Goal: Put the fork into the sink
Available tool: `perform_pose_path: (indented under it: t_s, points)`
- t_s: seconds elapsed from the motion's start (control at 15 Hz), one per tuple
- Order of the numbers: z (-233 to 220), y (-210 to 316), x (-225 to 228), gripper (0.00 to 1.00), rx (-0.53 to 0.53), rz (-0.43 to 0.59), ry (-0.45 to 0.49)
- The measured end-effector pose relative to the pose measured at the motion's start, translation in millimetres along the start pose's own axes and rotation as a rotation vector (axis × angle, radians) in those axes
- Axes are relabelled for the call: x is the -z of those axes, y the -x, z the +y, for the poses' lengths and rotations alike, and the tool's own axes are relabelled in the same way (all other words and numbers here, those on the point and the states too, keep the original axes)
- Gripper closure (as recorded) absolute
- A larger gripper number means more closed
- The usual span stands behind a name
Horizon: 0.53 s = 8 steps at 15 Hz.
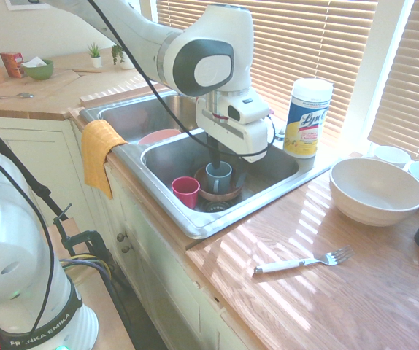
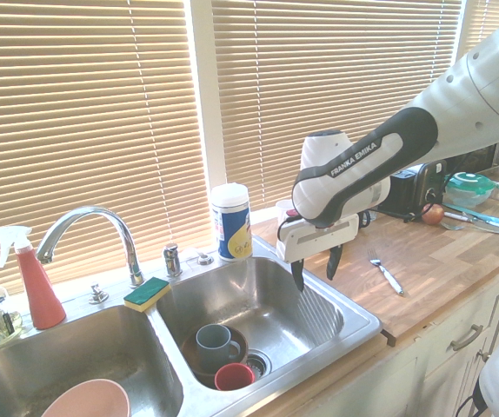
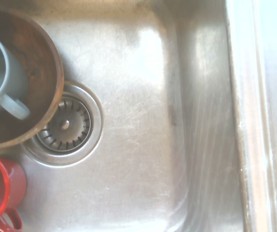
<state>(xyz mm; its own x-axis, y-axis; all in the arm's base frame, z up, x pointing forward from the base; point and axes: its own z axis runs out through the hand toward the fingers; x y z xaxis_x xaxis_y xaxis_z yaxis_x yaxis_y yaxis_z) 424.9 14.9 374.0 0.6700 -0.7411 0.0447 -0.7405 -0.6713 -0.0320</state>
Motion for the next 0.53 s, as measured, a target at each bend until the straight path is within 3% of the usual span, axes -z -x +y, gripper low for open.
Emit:
perform_pose_path:
  t_s: [0.33,0.53]
  points:
    - [5.5,-11.9,8.1,0.00,-0.053,0.030,-0.022]
    - [38.3,-40.6,23.0,0.00,-0.127,0.047,-0.040]
